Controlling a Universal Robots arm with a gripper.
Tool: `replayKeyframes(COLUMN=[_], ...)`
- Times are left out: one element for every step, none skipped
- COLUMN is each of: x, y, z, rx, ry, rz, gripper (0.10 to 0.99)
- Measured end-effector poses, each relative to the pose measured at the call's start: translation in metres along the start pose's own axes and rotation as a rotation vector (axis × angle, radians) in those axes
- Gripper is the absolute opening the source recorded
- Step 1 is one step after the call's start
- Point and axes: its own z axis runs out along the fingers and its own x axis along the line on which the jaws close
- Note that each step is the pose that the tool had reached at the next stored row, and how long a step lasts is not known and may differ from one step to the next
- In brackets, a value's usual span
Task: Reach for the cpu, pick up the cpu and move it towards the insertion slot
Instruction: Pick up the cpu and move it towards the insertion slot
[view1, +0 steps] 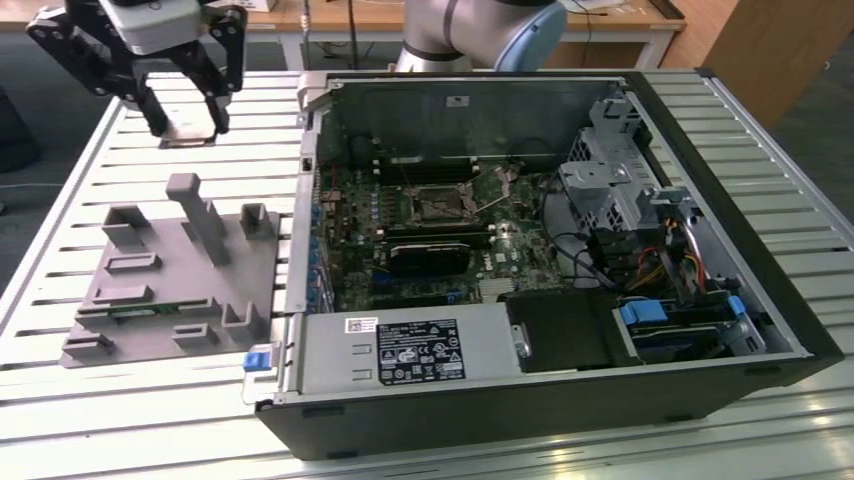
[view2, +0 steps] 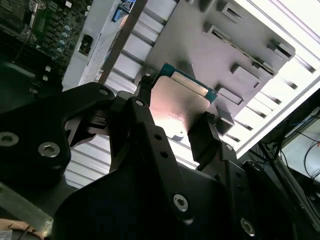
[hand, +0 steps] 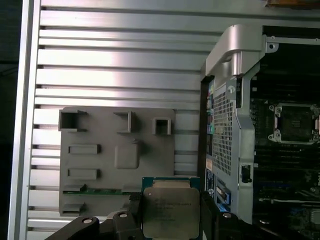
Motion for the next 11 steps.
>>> replayKeyframes(x=[-0.0039, -0.0077, -0.0116, -0.0153, -0.0191, -0.0229, -0.0265, -0.0299, -0.0333, -0.0364, -0.0396], y=[0.0000, -0.0001, -0.0001, -0.0001, -0.0001, -0.0001, 0.0000, 0.0003, 0.0007, 0.0011, 0.0015], z=[0.0000, 0.0000, 0.0000, 0.0000, 0.0001, 0.0002, 0.0002, 0.0003, 0.0004, 0.0005, 0.0006], rx=[0.000, 0.000, 0.000, 0.000, 0.000, 0.000, 0.000, 0.000, 0.000, 0.000, 0.000], ry=[0.0000, -0.0002, -0.0003, -0.0004, -0.0006, -0.0009, -0.0010, -0.0012, -0.0014, -0.0016, -0.0018], rz=[0.000, 0.000, 0.000, 0.000, 0.000, 0.000, 0.000, 0.000, 0.000, 0.000, 0.000], gripper=[0.545, 0.545, 0.545, 0.545, 0.545, 0.545, 0.545, 0.545, 0.545, 0.545, 0.545])
